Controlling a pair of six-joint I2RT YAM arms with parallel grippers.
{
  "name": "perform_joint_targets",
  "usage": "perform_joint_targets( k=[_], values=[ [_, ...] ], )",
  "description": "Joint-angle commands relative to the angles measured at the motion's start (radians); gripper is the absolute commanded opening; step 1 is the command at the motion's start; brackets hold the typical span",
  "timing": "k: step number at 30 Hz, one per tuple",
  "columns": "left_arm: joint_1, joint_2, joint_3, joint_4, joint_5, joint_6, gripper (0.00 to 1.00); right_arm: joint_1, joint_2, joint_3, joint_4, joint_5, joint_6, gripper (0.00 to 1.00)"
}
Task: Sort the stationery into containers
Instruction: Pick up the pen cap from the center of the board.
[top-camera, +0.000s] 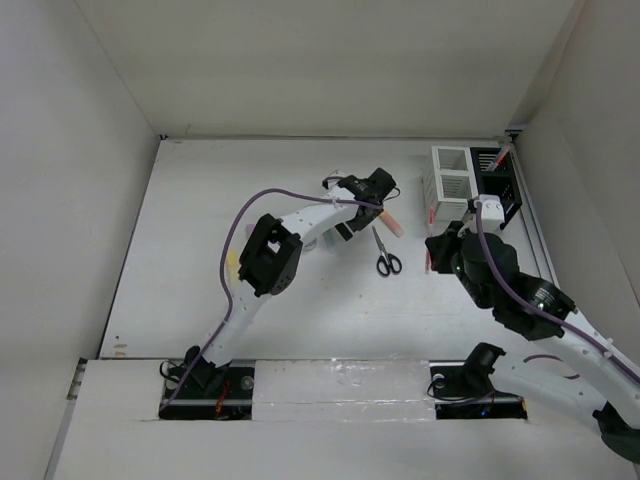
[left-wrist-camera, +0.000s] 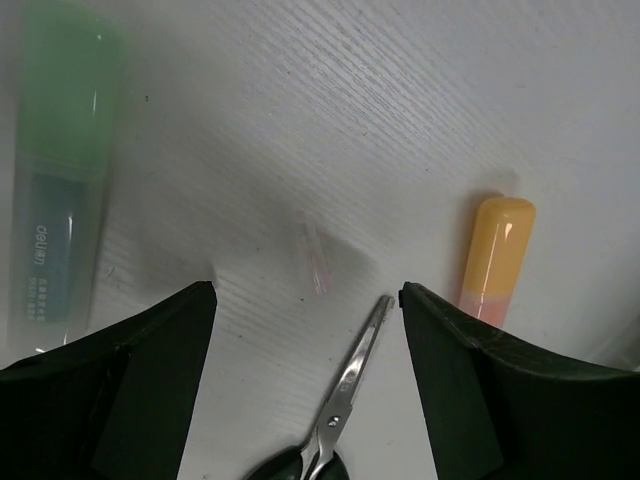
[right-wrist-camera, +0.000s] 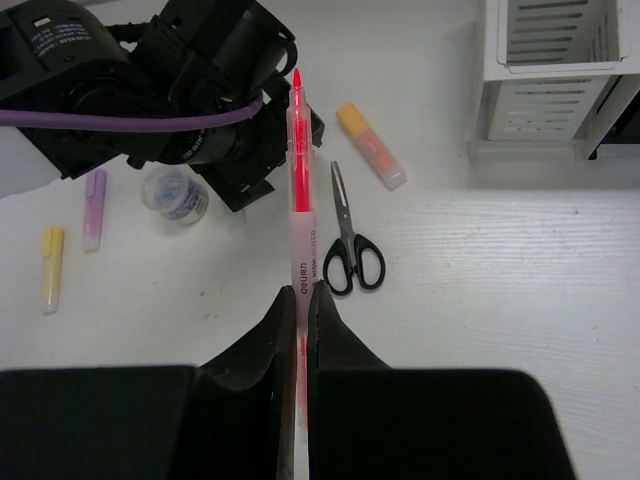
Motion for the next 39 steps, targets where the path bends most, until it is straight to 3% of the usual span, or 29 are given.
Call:
perform_joint_targets(
  k=[1,9,17,39],
  values=[
    [-0.001,0.016,0.038,-0.044,-0.060,-0.054,0.70,0.018,-0.021,-0.008,0.056,-0.014,-0.016,0.00],
    [-0.001,0.057,0.098,-0.062,-0.078,-0.063,0.63,0.039,-0.040,-0.017,0.065,-0.024,-0.025,0.00],
    [-0.001,0.099,0.098,-0.101,-0.089,-0.063,0.46,0.048,-0.050,-0.027,0.085,-0.056,-0.036,0.00],
    [0.019,0.150,0.046,-0.099,-0.049,-0.034,0.13,0.048,-0.110,-0.027,0.103,-0.066,-0.036,0.00]
  ],
)
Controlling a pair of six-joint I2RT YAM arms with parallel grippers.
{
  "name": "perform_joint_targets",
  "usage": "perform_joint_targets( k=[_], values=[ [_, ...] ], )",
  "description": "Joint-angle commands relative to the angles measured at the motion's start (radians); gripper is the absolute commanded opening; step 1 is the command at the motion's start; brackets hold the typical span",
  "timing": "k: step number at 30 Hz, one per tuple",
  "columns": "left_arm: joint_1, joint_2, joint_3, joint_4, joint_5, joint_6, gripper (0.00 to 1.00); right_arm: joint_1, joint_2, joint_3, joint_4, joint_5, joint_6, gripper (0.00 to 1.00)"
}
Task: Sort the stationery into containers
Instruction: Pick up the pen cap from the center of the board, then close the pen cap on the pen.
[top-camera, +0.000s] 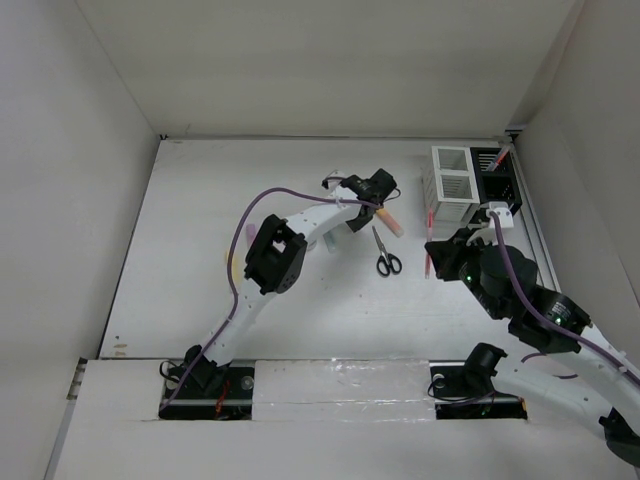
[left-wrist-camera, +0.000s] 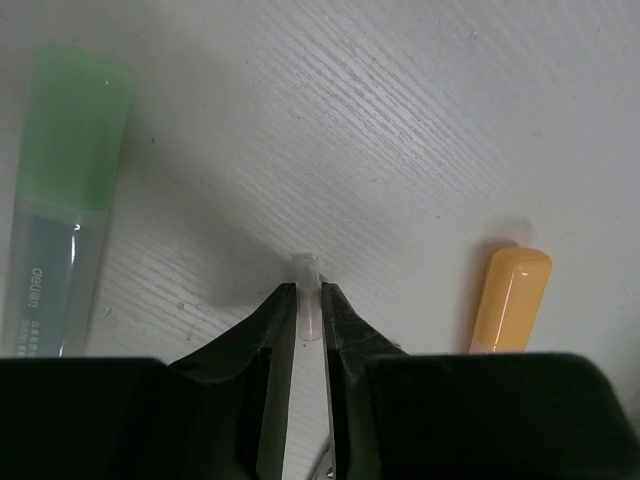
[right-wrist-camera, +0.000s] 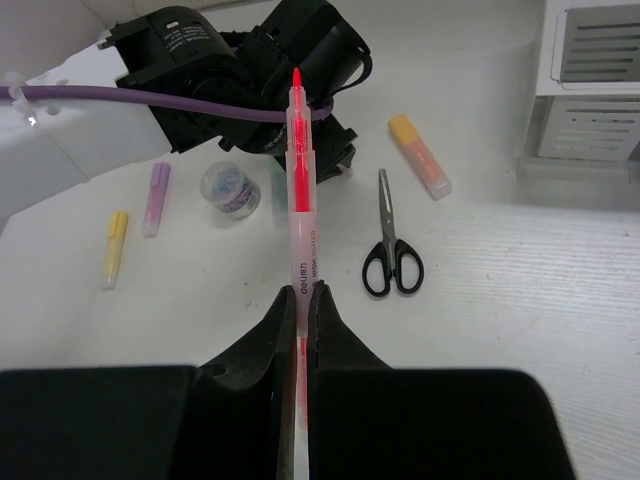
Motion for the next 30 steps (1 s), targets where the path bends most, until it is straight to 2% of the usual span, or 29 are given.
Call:
perform_joint_targets(
  k=[1,6,13,16,23,26,30],
  values=[
    [0.020,0.065,-0.056,-0.042,0.007,-0.013,0.13,0.007,-0.008,0.004,0.069,-0.005,-0.013,0.00],
    [0.031,0.056,-0.076,-0.012,0.028,0.024,0.00,0.007,-0.017,0.004,0.069,-0.005,-0.013,0.00],
    [0.031,0.009,-0.157,0.056,0.044,0.083,0.00,0.007,-0.017,0.004,0.069,0.004,-0.004,0.00],
    [0.031,-0.059,-0.230,0.129,0.053,0.129,0.00,0.007,-0.017,0.004,0.058,0.004,0.005,0.00],
    [0.020,-0.293,-0.339,0.206,-0.062,0.200,0.00,-0.012,0.003,-0.005,0.058,0.007,0.015,0.00],
    [0.011,-0.399,-0.373,0.249,-0.085,0.255,0.00,-0.022,0.031,-0.025,0.082,-0.028,0.024,0.00],
    [0.011,-0.568,-0.468,0.382,-0.085,0.394,0.00,-0.032,0.031,-0.072,0.209,-0.173,0.024,0.00]
  ],
)
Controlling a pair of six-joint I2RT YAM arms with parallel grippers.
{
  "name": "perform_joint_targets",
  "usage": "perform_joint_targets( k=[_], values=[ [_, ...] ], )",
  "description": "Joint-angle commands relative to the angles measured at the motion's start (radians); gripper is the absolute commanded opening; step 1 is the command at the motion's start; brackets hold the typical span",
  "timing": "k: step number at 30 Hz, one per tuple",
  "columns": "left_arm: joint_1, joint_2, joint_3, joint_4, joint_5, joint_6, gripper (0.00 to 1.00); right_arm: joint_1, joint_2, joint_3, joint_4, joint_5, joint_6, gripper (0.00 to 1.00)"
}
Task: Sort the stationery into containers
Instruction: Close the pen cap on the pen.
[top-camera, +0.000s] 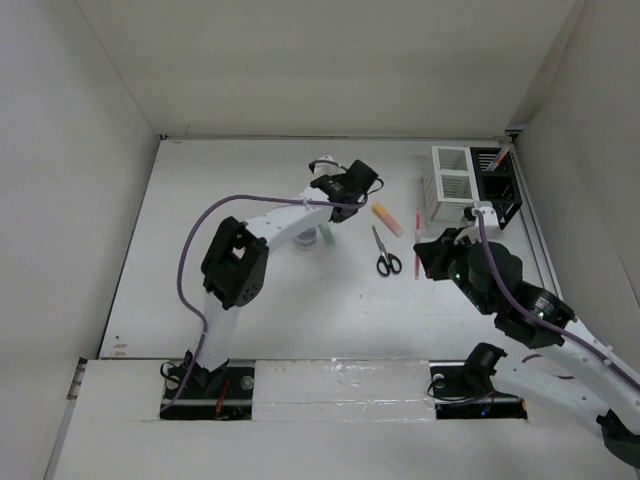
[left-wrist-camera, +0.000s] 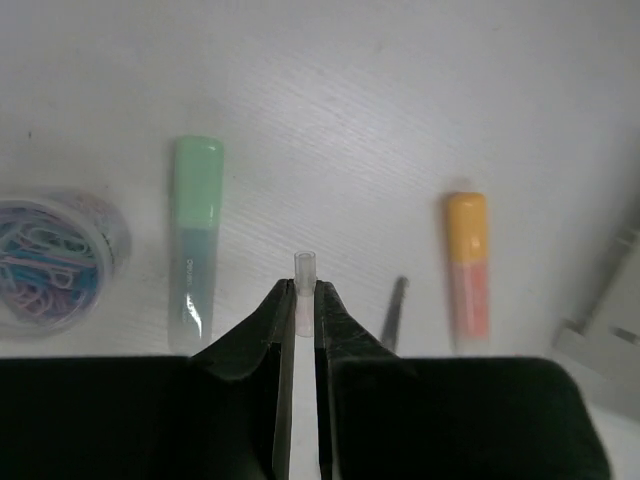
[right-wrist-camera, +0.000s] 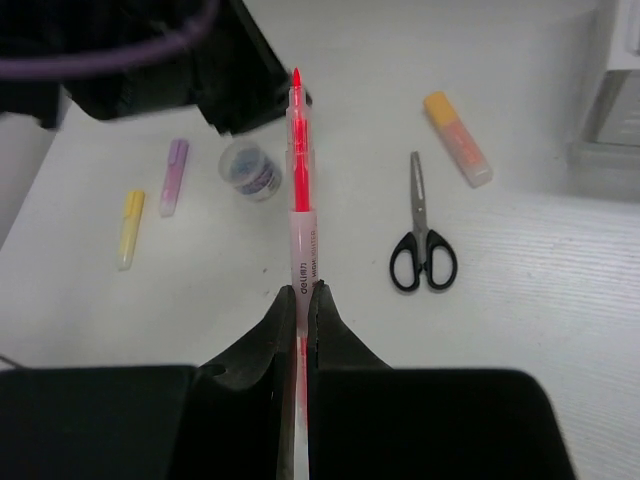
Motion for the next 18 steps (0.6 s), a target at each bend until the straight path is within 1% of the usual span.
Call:
perform_joint_targets(
  k=[1,2,4,5,6,7,8,9,10,11,12,14,15,18],
  values=[
    [-0.006,-0.223,-0.054,0.139,-0.038,0.161,0.00,-0.005,0.001,-0.051,0.172,-0.146,0.011,0.00],
    [-0.006,-0.290,-0.087,0.172,-0.038,0.184,0.00,-0.005,0.001,-0.060,0.201,-0.178,0.011,0.00],
    [-0.006,-0.357,-0.120,0.205,-0.005,0.257,0.00,-0.014,0.013,-0.069,0.284,-0.265,0.011,0.00],
    [0.007,-0.424,-0.153,0.222,0.011,0.281,0.00,-0.015,0.031,-0.084,0.310,-0.290,0.011,0.00],
    [0.023,-0.460,-0.173,0.251,0.030,0.302,0.00,-0.015,0.044,-0.097,0.336,-0.313,0.011,0.00],
    [0.023,-0.495,-0.193,0.266,0.071,0.354,0.00,-0.015,0.058,-0.097,0.394,-0.370,0.011,0.00],
    [0.023,-0.530,-0.212,0.277,0.071,0.376,0.00,-0.015,0.074,-0.107,0.420,-0.402,0.011,0.00],
    [0.023,-0.605,-0.245,0.288,0.071,0.393,0.00,-0.015,0.114,-0.108,0.448,-0.430,0.011,0.00],
    [0.023,-0.647,-0.270,0.304,0.088,0.412,0.00,-0.015,0.137,-0.108,0.474,-0.459,0.022,0.00],
    [0.023,-0.690,-0.298,0.321,0.088,0.454,0.00,-0.015,0.160,-0.108,0.531,-0.509,0.022,0.00],
    [0.023,-0.781,-0.351,0.353,0.099,0.466,0.00,-0.015,0.208,-0.117,0.560,-0.534,0.033,0.00],
    [0.023,-0.878,-0.411,0.395,0.108,0.500,0.00,-0.015,0.255,-0.117,0.644,-0.609,0.045,0.00],
    [0.023,-0.971,-0.468,0.433,0.108,0.530,0.00,-0.015,0.298,-0.117,0.674,-0.634,0.056,0.00],
    [0.023,-1.090,-0.534,0.479,0.153,0.581,0.00,0.007,0.358,-0.105,0.794,-0.719,0.065,0.00]
  ],
)
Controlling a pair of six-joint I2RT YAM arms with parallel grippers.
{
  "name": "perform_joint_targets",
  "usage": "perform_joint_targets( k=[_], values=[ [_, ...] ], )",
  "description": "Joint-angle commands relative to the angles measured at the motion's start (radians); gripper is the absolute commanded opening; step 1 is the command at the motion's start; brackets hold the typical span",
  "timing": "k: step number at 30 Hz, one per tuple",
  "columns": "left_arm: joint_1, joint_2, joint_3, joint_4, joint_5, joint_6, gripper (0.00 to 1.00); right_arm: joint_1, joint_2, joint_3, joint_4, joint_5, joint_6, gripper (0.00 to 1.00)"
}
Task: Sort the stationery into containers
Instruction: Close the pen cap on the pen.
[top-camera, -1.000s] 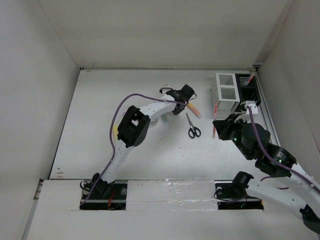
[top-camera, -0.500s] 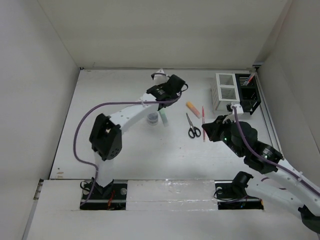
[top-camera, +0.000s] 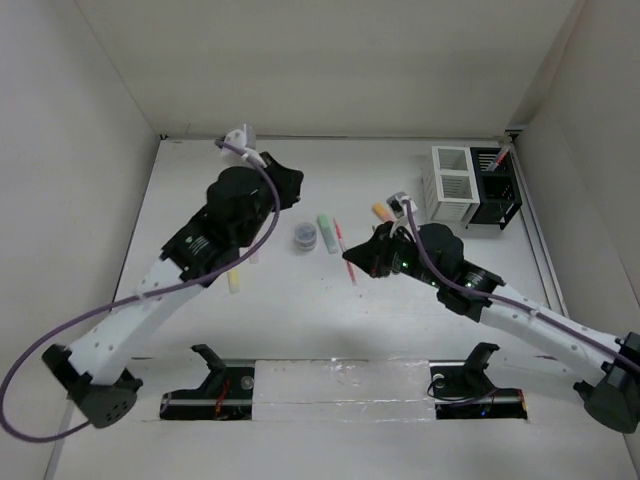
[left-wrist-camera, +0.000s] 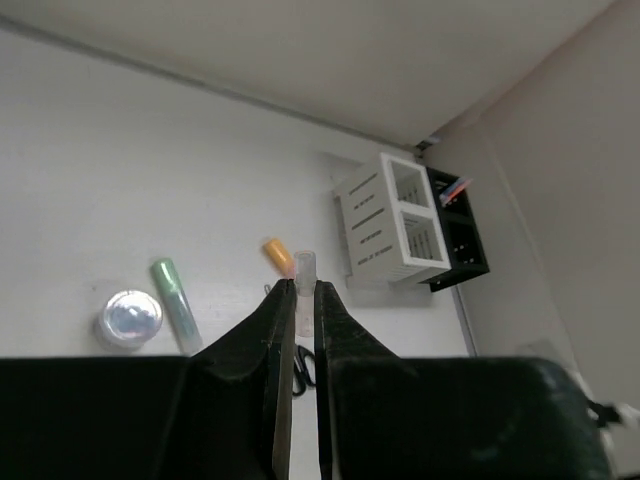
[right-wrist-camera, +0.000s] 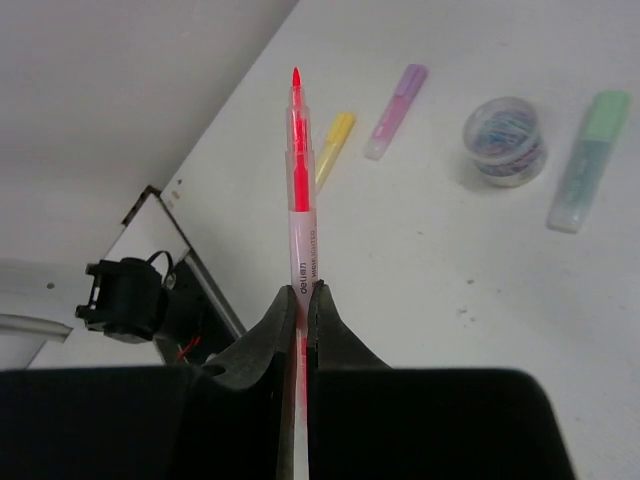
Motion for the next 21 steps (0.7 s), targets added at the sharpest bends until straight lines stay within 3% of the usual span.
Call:
perform_joint_targets(
  k=[1,9,21],
  values=[
    [0.001,-0.159,-0.076,0.126,0.053,0.130,0.00,0.013,0.068,0.026,0.254,-0.166,0.026,0.00],
    [0.001,-0.305,-0.190,0.178,0.054,0.161,0.00,0.080,0.171,0.102,0.374,-0.218,0.027,0.00],
    [0.001,-0.339,-0.274,0.267,0.118,0.141,0.00,0.105,0.209,0.152,0.421,-0.194,0.049,0.00]
  ],
)
